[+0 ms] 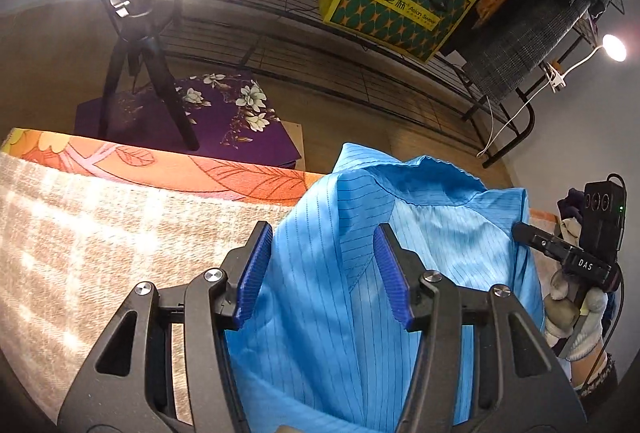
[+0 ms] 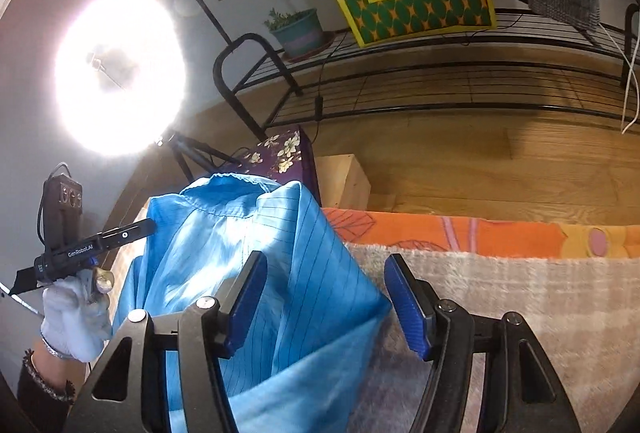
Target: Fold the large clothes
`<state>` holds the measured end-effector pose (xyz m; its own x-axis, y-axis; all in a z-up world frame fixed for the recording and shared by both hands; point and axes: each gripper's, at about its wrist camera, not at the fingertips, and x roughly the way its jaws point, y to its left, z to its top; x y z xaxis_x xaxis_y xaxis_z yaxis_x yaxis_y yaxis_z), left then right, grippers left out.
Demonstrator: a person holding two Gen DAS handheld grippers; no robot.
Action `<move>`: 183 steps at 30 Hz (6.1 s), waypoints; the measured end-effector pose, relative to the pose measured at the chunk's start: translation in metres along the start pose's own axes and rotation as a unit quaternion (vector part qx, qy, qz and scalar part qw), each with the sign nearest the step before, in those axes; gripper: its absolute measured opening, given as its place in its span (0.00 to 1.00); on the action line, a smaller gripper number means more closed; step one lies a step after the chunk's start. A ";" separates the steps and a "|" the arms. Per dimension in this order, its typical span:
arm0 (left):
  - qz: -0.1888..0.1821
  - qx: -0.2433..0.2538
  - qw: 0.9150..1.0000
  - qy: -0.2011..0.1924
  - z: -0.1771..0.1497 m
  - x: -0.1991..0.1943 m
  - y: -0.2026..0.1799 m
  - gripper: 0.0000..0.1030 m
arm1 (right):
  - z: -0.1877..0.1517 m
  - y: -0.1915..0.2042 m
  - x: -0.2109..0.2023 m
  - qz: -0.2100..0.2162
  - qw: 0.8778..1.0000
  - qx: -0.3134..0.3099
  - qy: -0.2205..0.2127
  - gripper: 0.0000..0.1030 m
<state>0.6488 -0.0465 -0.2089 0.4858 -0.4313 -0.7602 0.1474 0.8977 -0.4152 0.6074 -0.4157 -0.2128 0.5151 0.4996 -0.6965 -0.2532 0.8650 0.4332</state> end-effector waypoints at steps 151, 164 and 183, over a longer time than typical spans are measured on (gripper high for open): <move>-0.144 -0.196 0.970 0.021 -0.387 -0.295 -0.029 0.00 | -0.361 0.082 -0.283 0.262 0.944 0.199 0.003 0.00; -0.031 -0.161 0.986 0.029 -0.391 -0.316 -0.035 0.01 | -0.369 0.113 -0.280 0.047 0.992 0.080 0.081 0.25; 0.030 -0.078 0.996 0.034 -0.359 -0.240 -0.039 0.01 | -0.336 0.133 -0.227 -0.092 0.991 -0.069 0.074 0.20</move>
<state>0.2167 -0.0099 -0.1896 0.4293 -0.3874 -0.8159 -0.0179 0.8995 -0.4366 0.1818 -0.3981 -0.1891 0.4405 0.3261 -0.8364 -0.2818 0.9348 0.2161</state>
